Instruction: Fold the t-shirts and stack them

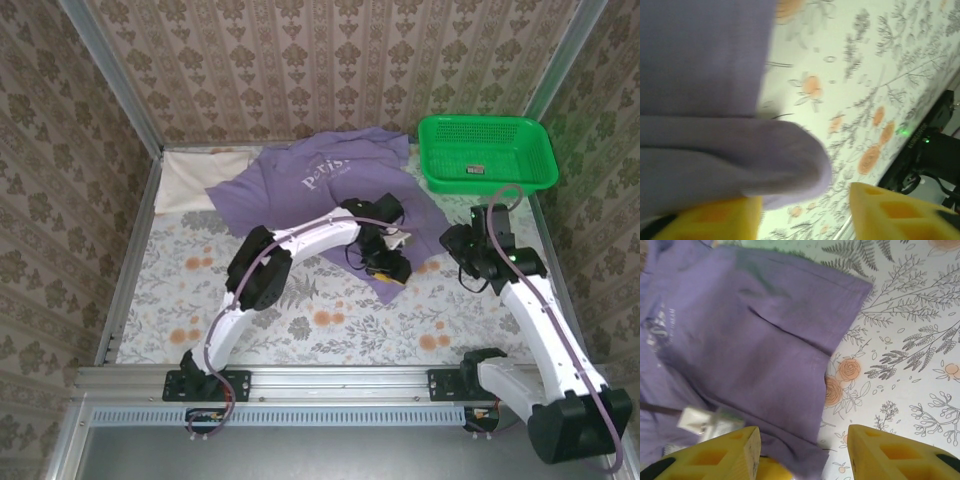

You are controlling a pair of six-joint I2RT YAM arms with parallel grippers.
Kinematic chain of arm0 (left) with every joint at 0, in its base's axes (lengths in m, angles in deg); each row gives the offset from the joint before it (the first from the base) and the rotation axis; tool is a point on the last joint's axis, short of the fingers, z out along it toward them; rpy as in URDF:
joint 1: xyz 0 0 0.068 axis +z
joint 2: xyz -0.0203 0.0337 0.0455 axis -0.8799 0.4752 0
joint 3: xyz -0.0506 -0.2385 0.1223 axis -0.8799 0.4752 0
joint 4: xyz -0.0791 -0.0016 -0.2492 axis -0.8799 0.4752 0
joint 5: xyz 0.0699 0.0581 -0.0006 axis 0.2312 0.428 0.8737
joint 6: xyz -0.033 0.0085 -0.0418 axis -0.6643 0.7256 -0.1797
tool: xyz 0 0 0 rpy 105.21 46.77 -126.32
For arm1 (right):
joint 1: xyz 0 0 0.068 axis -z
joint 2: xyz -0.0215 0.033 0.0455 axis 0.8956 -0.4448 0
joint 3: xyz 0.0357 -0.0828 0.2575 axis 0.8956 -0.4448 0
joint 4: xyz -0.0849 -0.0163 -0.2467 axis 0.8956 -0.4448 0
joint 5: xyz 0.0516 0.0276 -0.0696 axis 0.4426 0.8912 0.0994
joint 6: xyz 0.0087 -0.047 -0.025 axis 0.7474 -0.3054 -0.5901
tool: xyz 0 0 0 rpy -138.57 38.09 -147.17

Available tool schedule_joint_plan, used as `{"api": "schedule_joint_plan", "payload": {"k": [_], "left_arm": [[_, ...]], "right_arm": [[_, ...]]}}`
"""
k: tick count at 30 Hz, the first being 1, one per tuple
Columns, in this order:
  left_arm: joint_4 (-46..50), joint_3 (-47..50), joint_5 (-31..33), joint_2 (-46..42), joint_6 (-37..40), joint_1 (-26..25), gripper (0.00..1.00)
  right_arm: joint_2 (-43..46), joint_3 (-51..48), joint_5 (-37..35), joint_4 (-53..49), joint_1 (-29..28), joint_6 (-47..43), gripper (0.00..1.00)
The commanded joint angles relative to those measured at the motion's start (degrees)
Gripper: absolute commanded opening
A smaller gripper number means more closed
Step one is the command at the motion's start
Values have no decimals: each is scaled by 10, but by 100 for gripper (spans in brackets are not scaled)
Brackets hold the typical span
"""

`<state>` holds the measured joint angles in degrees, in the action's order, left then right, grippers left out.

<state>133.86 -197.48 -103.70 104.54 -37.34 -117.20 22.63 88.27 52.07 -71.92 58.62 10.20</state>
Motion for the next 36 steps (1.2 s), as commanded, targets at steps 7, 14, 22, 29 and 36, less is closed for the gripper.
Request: {"api": "schedule_joint_plan", "payload": {"k": [7, 14, 22, 29, 36], "left_arm": [[17, 131, 121, -219, -102, 206, 75], [-28, 322, 231, -341, -157, 455, 71], [-63, 320, 221, -257, -130, 537, 71], [-74, 300, 265, -182, -107, 545, 68], [-81, 269, 258, -129, -97, 541, 49]], "right_arm": [[3, -71, 73, -13, -101, 72, 47], [-61, -79, 71, 26, -272, 84, 51], [-215, -24, 87, 39, -299, 24, 50], [-298, 4, 92, 52, -300, -17, 51], [-373, 26, 66, 36, -298, -49, 45]]}}
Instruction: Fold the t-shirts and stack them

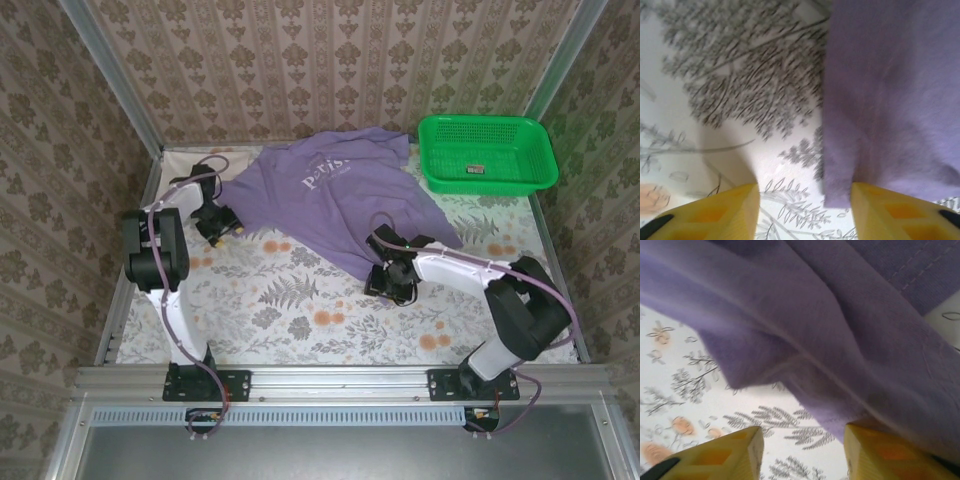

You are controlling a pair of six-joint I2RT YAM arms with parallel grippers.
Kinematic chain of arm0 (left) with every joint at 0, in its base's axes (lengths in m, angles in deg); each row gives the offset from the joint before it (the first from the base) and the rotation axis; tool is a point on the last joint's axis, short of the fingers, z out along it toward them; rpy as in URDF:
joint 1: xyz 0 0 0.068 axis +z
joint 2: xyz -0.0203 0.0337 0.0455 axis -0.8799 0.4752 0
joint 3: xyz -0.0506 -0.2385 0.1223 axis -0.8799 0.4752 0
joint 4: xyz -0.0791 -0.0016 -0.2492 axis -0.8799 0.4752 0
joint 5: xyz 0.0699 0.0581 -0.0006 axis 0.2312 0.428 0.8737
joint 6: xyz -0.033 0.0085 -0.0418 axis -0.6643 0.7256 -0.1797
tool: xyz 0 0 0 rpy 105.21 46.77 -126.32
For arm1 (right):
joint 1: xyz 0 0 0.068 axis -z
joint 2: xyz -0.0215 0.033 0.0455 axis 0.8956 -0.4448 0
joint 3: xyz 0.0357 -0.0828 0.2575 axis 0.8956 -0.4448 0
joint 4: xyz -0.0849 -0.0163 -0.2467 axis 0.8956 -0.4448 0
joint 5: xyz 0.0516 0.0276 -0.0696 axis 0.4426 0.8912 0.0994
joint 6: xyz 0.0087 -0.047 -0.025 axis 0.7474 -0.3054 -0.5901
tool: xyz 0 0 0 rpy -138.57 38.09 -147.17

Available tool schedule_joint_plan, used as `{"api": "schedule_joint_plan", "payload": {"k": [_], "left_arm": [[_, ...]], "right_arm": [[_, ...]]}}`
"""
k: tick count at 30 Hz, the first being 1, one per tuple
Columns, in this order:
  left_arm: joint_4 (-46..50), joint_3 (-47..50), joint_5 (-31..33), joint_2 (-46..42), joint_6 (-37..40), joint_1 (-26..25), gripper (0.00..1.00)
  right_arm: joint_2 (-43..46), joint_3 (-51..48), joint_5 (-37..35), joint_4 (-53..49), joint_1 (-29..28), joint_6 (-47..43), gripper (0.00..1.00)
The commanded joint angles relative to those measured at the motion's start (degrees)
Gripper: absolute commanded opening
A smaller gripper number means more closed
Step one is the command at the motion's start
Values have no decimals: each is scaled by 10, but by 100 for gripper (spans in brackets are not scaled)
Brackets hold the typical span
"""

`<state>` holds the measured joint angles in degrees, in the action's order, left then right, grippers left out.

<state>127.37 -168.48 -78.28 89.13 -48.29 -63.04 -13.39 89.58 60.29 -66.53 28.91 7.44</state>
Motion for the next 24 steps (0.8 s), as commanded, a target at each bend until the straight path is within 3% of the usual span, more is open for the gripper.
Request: {"api": "schedule_joint_plan", "payload": {"k": [1, 9, 13, 15, 18, 24], "left_arm": [[-18, -24, 3, 28, 12, -3, 47], [-28, -46, -13, 54, 20, -8, 25], [-30, -65, -27, 64, 21, -11, 11], [-26, -75, -33, 68, 19, -13, 9], [-23, -78, -33, 59, 18, -21, 24], [-41, -34, -21, 6, 6, -31, 41]], "right_arm": [[-15, 10, -20, -12, 0, -24, 43], [-33, 1, -28, -3, 17, -37, 18], [-21, -8, -29, -4, 23, -40, 12], [-15, -12, -30, -6, 27, -42, 10], [-9, -20, -24, -3, 31, -46, 9], [-5, -24, -17, 1, 36, -54, 6]]}}
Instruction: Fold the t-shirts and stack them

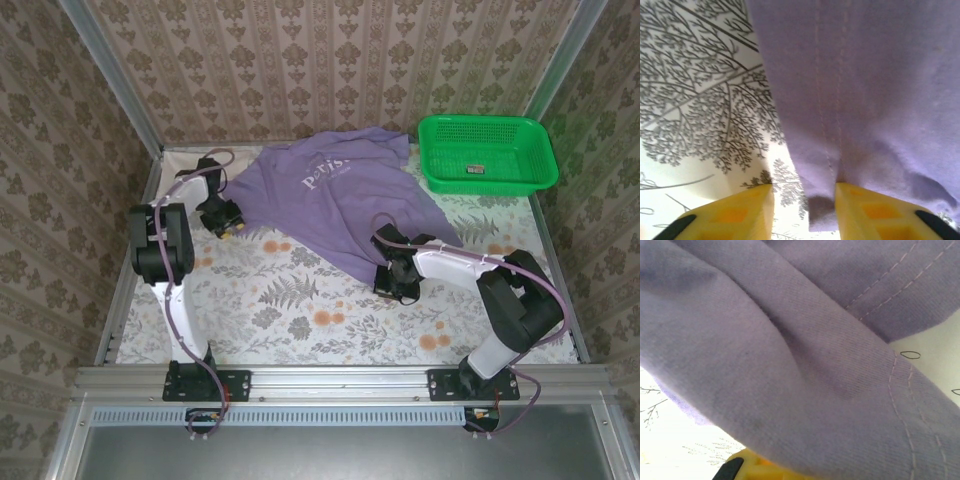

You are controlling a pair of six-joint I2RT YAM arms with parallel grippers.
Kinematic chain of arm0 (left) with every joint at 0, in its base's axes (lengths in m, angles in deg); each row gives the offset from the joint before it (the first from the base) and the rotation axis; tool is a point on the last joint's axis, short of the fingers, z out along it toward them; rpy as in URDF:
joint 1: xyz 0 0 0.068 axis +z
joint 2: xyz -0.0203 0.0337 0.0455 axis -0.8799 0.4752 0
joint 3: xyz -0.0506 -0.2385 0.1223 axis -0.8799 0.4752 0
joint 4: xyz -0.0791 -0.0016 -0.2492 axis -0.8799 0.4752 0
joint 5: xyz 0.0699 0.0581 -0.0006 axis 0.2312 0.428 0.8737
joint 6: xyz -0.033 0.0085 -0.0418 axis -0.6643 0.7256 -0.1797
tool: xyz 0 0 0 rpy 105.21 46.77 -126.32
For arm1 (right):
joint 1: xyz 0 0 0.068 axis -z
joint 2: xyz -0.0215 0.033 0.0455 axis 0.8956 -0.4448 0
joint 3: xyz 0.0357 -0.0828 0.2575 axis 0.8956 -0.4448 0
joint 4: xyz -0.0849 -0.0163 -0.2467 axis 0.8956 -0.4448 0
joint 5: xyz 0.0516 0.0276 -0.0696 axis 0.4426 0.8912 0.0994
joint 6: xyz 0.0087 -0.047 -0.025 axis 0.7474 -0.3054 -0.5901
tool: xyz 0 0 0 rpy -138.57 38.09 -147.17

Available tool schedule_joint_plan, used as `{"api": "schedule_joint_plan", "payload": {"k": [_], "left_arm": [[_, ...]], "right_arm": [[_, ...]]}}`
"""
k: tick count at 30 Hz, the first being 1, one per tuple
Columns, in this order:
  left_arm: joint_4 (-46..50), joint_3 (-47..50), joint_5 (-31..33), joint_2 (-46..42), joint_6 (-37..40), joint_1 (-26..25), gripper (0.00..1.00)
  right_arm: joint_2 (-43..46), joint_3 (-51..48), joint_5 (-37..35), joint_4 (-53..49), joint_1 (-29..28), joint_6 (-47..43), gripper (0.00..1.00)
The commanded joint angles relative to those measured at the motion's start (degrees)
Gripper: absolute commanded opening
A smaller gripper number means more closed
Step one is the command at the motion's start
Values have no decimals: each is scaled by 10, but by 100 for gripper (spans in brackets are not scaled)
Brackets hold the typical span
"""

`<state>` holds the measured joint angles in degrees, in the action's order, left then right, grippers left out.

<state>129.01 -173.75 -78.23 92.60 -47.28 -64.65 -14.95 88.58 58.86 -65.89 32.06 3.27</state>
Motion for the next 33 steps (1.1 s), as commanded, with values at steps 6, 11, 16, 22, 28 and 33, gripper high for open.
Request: {"api": "schedule_joint_plan", "payload": {"k": [6, 11, 16, 22, 28, 33], "left_arm": [[-64, 17, -16, -20, -11, -24, 48], [-32, -34, 4, 31, 18, -34, 30], [-20, -18, 38, 18, 30, -41, 0], [16, 53, 42, -100, 41, -79, 0], [97, 152, 57, -257, 31, -159, 0], [174, 226, 23, -363, -10, -227, 0]], "right_arm": [[17, -15, 6, -6, 10, -24, 4], [25, -16, 8, -7, 19, -30, 1], [34, -17, 13, -12, 32, -40, 0], [94, -31, 41, -34, 68, -55, 0], [189, -64, 58, -123, 152, -47, 0], [267, -102, 41, -206, 196, 8, 0]]}}
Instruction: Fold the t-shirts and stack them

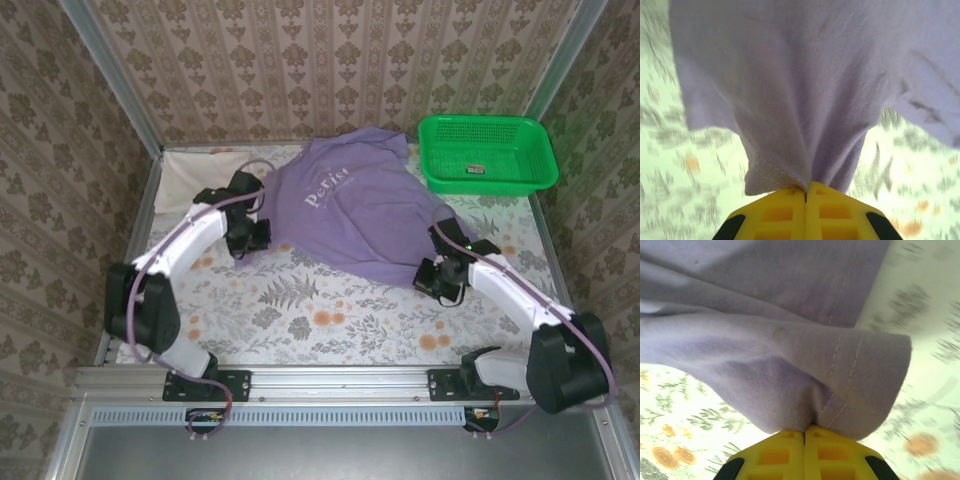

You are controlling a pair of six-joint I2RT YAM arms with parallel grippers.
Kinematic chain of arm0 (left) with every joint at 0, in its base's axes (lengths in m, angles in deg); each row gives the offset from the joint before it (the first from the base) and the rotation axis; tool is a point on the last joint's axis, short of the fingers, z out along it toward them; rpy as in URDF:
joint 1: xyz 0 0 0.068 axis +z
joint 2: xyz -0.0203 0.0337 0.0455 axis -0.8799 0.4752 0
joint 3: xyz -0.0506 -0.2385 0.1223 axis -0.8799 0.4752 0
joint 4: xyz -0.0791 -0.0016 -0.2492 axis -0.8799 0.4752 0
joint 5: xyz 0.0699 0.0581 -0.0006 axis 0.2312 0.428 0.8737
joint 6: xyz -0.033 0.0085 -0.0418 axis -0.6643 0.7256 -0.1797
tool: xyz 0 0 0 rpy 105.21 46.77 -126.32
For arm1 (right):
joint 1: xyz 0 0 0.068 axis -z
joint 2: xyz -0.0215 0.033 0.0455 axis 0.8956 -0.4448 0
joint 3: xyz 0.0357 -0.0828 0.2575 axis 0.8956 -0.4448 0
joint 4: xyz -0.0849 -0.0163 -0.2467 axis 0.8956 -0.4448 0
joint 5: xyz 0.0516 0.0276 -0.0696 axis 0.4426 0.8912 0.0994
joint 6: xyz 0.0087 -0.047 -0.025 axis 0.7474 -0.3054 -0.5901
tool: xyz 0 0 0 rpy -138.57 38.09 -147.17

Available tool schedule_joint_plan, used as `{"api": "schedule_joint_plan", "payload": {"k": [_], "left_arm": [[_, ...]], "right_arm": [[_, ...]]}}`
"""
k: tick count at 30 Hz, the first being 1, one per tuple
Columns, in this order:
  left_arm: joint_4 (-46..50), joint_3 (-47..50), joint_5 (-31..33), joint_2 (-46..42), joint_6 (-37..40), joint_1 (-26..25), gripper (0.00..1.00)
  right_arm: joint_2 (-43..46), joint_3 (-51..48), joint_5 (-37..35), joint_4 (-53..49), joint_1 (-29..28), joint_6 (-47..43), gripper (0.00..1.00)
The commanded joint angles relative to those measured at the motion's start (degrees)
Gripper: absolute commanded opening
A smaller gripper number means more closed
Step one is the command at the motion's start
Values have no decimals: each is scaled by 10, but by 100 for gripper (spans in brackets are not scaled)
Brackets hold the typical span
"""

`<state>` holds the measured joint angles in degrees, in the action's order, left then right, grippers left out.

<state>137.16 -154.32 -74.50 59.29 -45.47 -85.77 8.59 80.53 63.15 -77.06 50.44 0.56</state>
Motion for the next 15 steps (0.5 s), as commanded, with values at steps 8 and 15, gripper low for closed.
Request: {"api": "schedule_joint_plan", "payload": {"k": [8, 15], "left_arm": [[194, 49, -74, -115, -47, -95, 39], [174, -95, 21, -65, -3, -25, 71]], "right_arm": [[68, -39, -32, -151, 88, 51, 0], [111, -15, -100, -195, 150, 72, 0]]}}
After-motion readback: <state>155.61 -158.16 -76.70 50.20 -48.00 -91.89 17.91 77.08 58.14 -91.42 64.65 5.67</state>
